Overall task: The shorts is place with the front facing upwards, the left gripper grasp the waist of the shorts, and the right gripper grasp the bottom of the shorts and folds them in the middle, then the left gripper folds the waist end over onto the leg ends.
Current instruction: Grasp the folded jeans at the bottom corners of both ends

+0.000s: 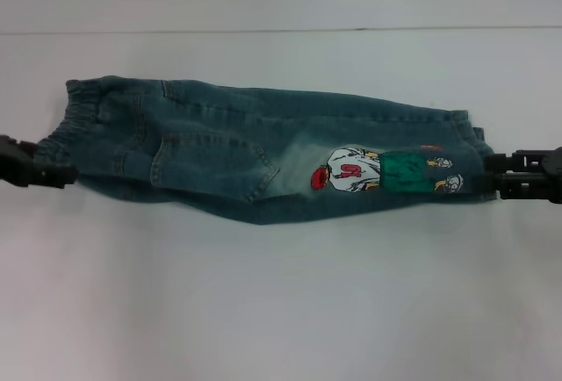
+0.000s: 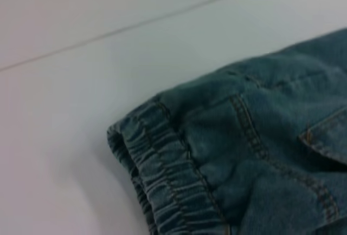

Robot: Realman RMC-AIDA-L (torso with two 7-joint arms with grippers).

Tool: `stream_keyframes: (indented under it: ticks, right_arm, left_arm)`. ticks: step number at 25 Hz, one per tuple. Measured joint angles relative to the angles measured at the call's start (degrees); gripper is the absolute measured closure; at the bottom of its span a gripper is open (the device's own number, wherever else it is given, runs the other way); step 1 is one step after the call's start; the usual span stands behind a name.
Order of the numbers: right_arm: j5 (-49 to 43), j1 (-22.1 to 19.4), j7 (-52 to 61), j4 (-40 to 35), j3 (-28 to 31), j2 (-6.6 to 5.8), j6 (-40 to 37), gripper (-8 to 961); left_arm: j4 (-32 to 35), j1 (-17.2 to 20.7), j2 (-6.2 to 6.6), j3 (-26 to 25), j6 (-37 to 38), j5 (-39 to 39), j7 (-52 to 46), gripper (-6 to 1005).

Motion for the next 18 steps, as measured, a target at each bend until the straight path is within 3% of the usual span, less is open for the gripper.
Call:
stream_keyframes:
  ticks: [7,18]
  right_arm:
    - [0.22,0.21,-0.19,0.10,0.19,0.01,0.11,213]
    - [0.69,0.21,-0.95,0.43,0.29,0.60,1.04,214]
  left_arm:
    - [-0.21,-0.37,-1.31,2.38,-4.95,1.43,-0.58,161]
    - [-2.10,-0.83,-1.21,3.09,-9.34,5.05,-1.00,170]
